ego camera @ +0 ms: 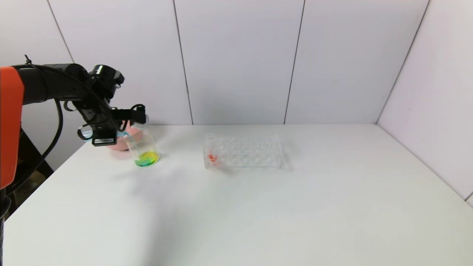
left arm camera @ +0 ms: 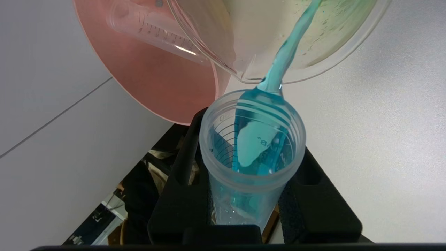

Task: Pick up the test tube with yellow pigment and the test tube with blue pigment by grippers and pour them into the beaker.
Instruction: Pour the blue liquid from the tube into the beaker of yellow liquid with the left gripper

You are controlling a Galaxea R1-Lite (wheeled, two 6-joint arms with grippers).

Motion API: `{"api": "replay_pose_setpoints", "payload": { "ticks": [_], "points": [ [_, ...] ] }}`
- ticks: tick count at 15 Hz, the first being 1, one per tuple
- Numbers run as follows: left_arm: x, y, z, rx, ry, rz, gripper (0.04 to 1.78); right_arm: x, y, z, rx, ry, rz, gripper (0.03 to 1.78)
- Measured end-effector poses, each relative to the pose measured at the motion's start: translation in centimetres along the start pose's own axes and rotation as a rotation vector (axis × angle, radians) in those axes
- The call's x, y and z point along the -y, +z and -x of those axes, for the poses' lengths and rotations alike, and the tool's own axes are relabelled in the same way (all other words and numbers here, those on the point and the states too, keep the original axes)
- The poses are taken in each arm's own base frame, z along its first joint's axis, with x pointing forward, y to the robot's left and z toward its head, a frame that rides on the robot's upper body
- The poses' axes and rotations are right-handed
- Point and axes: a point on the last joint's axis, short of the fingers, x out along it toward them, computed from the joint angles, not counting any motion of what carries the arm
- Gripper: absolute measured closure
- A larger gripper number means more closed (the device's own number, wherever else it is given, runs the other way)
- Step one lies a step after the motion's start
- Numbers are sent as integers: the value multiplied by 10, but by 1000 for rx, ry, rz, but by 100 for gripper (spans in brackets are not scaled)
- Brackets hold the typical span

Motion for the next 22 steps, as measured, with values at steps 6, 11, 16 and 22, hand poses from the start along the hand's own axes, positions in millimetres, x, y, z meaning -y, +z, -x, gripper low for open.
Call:
{"api": "replay_pose_setpoints", "payload": {
  "ticks": [6, 11, 16, 22],
  "points": [
    [0, 1, 0, -1, 1, -5, 129, 0, 0, 0, 0, 0, 0, 10],
    [0, 1, 1, -18, 5, -8, 129, 0, 0, 0, 0, 0, 0, 10],
    [1, 3, 1, -26, 8, -12, 129, 0, 0, 0, 0, 0, 0, 10],
    [1, 5, 2, -48, 15, -22, 129, 0, 0, 0, 0, 0, 0, 10]
  ]
}}
